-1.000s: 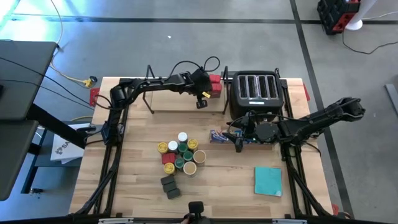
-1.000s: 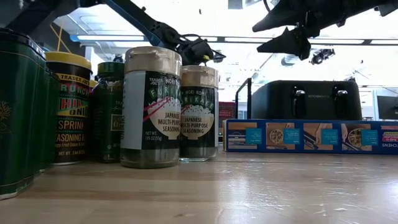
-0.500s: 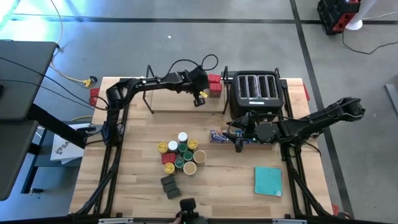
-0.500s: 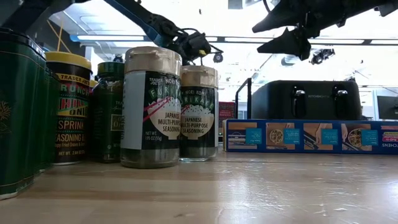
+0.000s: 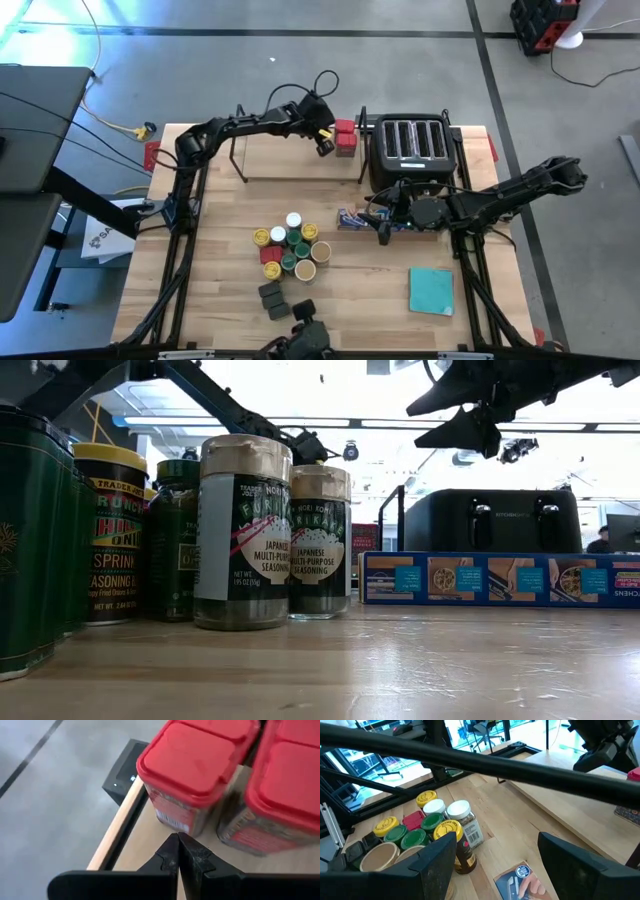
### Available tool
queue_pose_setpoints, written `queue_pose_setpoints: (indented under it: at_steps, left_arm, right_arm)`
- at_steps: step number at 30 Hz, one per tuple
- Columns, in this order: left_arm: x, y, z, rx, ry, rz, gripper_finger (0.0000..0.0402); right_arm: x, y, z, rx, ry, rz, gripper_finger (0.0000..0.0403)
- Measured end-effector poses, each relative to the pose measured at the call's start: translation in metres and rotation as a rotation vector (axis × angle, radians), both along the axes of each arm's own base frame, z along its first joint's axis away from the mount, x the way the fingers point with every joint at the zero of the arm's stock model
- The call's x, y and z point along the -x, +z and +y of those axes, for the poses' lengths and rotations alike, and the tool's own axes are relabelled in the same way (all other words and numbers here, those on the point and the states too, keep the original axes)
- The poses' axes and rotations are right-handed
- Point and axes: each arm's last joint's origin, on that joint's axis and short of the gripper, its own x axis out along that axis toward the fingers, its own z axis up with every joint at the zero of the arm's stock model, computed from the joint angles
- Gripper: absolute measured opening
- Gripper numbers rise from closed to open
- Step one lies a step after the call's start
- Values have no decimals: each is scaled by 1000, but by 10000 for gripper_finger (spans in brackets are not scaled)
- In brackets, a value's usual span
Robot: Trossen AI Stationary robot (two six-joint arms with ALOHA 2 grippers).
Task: Shelf spices
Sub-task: Adjust the red seasoning cans on the shelf
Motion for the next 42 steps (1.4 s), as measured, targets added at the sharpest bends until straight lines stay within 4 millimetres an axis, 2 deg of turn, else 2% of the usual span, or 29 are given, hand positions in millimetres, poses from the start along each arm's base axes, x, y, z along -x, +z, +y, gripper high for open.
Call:
queue_pose_setpoints:
  at_steps: [8,20,23,27,30,36,42]
  left_arm:
    - [-8,-9,-1,3,-15,-29,0]
    - [-12,-8,-5,9,-29,-50,0]
    - [-9,-1,-6,-8,-24,-42,0]
    - [-1,21,-10,-43,-28,-33,0]
    - [6,28,-15,-25,-47,18,0]
    - [9,12,-36,110,-128,139,0]
    - [-2,-9,-53,86,-141,50,0]
  right_arm:
    - [0,0,0,0,0,0,275]
    - [0,0,0,-4,-1,1,275]
    - [0,0,0,-3,-1,3,275]
    - [0,-1,0,-5,-2,6,275]
    - [0,-1,0,-5,-2,7,275]
    - [1,-2,-1,-9,-23,14,275]
    - [1,-2,-1,-8,-24,15,275]
